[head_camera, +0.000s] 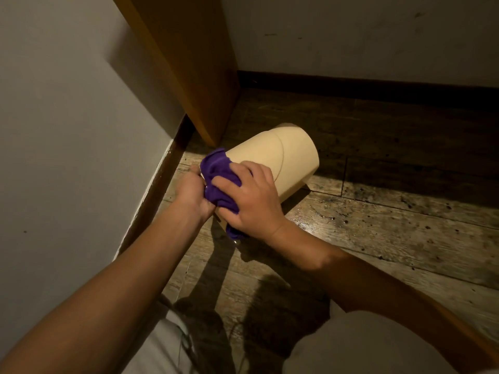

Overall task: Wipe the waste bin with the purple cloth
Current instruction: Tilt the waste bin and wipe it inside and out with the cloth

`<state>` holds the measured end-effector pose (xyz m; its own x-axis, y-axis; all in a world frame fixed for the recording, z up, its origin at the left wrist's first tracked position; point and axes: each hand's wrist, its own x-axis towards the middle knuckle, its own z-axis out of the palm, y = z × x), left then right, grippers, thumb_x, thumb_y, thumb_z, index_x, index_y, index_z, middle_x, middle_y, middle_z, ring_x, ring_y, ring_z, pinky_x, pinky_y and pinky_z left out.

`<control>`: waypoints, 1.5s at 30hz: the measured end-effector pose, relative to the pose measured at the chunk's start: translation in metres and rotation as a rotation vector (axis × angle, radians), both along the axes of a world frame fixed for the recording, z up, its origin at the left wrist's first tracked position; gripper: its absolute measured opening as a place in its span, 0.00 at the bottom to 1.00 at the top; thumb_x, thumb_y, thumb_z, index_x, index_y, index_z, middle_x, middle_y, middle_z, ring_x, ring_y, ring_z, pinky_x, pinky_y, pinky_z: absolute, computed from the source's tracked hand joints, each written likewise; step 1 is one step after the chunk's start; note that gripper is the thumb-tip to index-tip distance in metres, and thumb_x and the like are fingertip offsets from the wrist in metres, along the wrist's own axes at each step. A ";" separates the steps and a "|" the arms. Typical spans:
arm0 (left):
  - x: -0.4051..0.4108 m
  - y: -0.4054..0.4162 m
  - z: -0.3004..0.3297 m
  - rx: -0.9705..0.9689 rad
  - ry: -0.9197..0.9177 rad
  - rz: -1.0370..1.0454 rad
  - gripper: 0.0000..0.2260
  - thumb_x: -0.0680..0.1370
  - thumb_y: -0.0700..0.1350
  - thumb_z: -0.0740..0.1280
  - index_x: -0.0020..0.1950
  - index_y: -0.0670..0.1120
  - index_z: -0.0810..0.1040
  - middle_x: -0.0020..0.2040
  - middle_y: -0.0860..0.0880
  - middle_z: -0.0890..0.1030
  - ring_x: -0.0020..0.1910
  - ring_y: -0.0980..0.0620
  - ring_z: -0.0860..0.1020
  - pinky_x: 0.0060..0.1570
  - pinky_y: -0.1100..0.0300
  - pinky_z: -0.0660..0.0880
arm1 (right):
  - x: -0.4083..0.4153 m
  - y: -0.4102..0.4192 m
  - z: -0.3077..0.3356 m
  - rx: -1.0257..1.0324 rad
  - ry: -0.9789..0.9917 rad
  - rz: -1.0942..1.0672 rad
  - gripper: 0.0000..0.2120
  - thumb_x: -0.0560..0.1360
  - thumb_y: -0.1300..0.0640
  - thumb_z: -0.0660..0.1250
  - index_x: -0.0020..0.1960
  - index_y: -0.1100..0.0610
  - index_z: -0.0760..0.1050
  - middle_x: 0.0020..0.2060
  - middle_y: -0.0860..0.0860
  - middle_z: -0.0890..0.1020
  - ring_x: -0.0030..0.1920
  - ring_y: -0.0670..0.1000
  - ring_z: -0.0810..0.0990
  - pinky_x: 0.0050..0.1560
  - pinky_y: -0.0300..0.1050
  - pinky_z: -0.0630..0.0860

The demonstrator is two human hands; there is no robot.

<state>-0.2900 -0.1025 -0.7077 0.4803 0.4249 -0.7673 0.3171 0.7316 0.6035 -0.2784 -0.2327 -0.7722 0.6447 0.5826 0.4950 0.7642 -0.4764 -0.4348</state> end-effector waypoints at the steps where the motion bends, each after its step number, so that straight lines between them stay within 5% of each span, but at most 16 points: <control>1: 0.001 0.000 0.001 -0.009 -0.006 -0.006 0.15 0.87 0.52 0.56 0.58 0.43 0.76 0.45 0.37 0.84 0.41 0.41 0.87 0.31 0.46 0.85 | 0.006 -0.002 0.000 -0.010 0.012 -0.022 0.27 0.72 0.42 0.72 0.66 0.53 0.78 0.62 0.60 0.79 0.62 0.62 0.74 0.64 0.58 0.68; 6: 0.001 0.007 0.002 0.038 0.023 -0.052 0.10 0.86 0.50 0.60 0.48 0.47 0.71 0.40 0.40 0.87 0.33 0.42 0.87 0.41 0.38 0.84 | 0.054 -0.038 -0.017 0.006 0.185 -0.348 0.25 0.73 0.43 0.67 0.69 0.50 0.72 0.64 0.60 0.76 0.64 0.62 0.73 0.63 0.59 0.71; 11: 0.001 0.012 0.002 0.031 0.017 0.008 0.11 0.87 0.46 0.59 0.45 0.47 0.71 0.50 0.39 0.79 0.29 0.44 0.86 0.26 0.46 0.83 | 0.094 -0.099 -0.051 0.008 0.438 -0.702 0.26 0.77 0.46 0.69 0.73 0.49 0.69 0.70 0.60 0.71 0.67 0.62 0.72 0.59 0.54 0.75; 13: 0.002 0.015 0.001 -0.028 -0.044 -0.011 0.08 0.85 0.49 0.62 0.51 0.46 0.73 0.54 0.38 0.81 0.36 0.42 0.88 0.33 0.45 0.84 | 0.100 -0.115 -0.057 0.040 0.497 -0.788 0.26 0.75 0.47 0.70 0.72 0.49 0.70 0.69 0.59 0.72 0.65 0.61 0.73 0.57 0.53 0.74; 15: 0.004 0.021 0.005 -0.133 -0.167 -0.085 0.15 0.84 0.53 0.64 0.64 0.44 0.74 0.59 0.39 0.83 0.51 0.39 0.87 0.49 0.42 0.84 | 0.101 -0.122 -0.056 0.137 0.530 -0.838 0.26 0.74 0.47 0.71 0.70 0.48 0.71 0.67 0.57 0.73 0.63 0.60 0.76 0.57 0.52 0.75; 17: 0.007 0.024 0.008 -0.087 -0.261 -0.223 0.21 0.83 0.54 0.64 0.70 0.42 0.73 0.58 0.40 0.85 0.56 0.41 0.86 0.55 0.43 0.83 | 0.098 -0.119 -0.046 0.256 0.534 -0.822 0.25 0.74 0.46 0.70 0.70 0.48 0.72 0.66 0.55 0.74 0.61 0.57 0.77 0.55 0.48 0.75; 21: 0.004 0.011 0.009 0.222 -0.189 -0.493 0.21 0.84 0.56 0.62 0.74 0.49 0.72 0.62 0.42 0.85 0.56 0.44 0.86 0.45 0.50 0.84 | 0.088 -0.084 -0.009 0.419 0.478 -0.604 0.25 0.74 0.48 0.70 0.70 0.49 0.73 0.65 0.53 0.75 0.58 0.51 0.77 0.51 0.33 0.70; 25: 0.006 -0.003 0.010 0.254 -0.212 -0.519 0.24 0.85 0.62 0.54 0.75 0.50 0.73 0.65 0.42 0.83 0.61 0.42 0.83 0.57 0.44 0.81 | 0.072 -0.033 0.037 0.416 0.409 -0.325 0.29 0.75 0.47 0.69 0.75 0.48 0.69 0.65 0.52 0.75 0.59 0.50 0.76 0.56 0.42 0.75; 28: 0.009 -0.002 0.011 0.241 -0.292 -0.452 0.28 0.84 0.65 0.50 0.72 0.50 0.76 0.66 0.43 0.83 0.66 0.44 0.81 0.64 0.46 0.78 | 0.047 0.010 0.047 0.218 0.268 -0.179 0.29 0.76 0.43 0.65 0.75 0.48 0.68 0.67 0.56 0.75 0.65 0.56 0.74 0.62 0.52 0.74; 32: 0.003 0.006 0.001 0.242 -0.224 -0.400 0.29 0.83 0.66 0.50 0.69 0.50 0.79 0.62 0.43 0.85 0.59 0.45 0.85 0.56 0.49 0.82 | 0.039 0.015 0.022 0.024 0.199 -0.160 0.29 0.77 0.43 0.67 0.75 0.51 0.70 0.69 0.58 0.75 0.69 0.59 0.72 0.71 0.59 0.68; 38: 0.004 0.024 -0.011 0.349 -0.091 -0.336 0.17 0.85 0.57 0.59 0.66 0.48 0.77 0.60 0.40 0.85 0.52 0.41 0.86 0.46 0.45 0.84 | 0.076 -0.040 -0.024 0.060 0.333 -0.510 0.27 0.76 0.42 0.62 0.72 0.48 0.71 0.68 0.58 0.75 0.68 0.61 0.73 0.69 0.60 0.69; 41: 0.007 0.034 -0.014 0.291 -0.074 -0.260 0.19 0.84 0.57 0.60 0.68 0.46 0.76 0.60 0.41 0.85 0.55 0.40 0.86 0.51 0.41 0.84 | 0.090 -0.077 -0.051 0.003 0.442 -0.675 0.26 0.78 0.44 0.64 0.74 0.49 0.67 0.72 0.60 0.71 0.70 0.63 0.71 0.64 0.58 0.73; 45: 0.008 0.045 -0.019 0.191 -0.031 -0.131 0.12 0.83 0.54 0.65 0.59 0.47 0.77 0.40 0.45 0.89 0.41 0.44 0.88 0.36 0.46 0.84 | 0.086 -0.125 -0.080 0.038 0.643 -0.863 0.25 0.78 0.53 0.70 0.73 0.51 0.69 0.69 0.59 0.72 0.64 0.62 0.77 0.55 0.51 0.74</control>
<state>-0.2820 -0.0580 -0.7264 0.5630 0.4936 -0.6629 0.3813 0.5565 0.7382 -0.1925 -0.3581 -0.8523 0.9765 -0.2020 -0.0748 -0.2002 -0.7229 -0.6614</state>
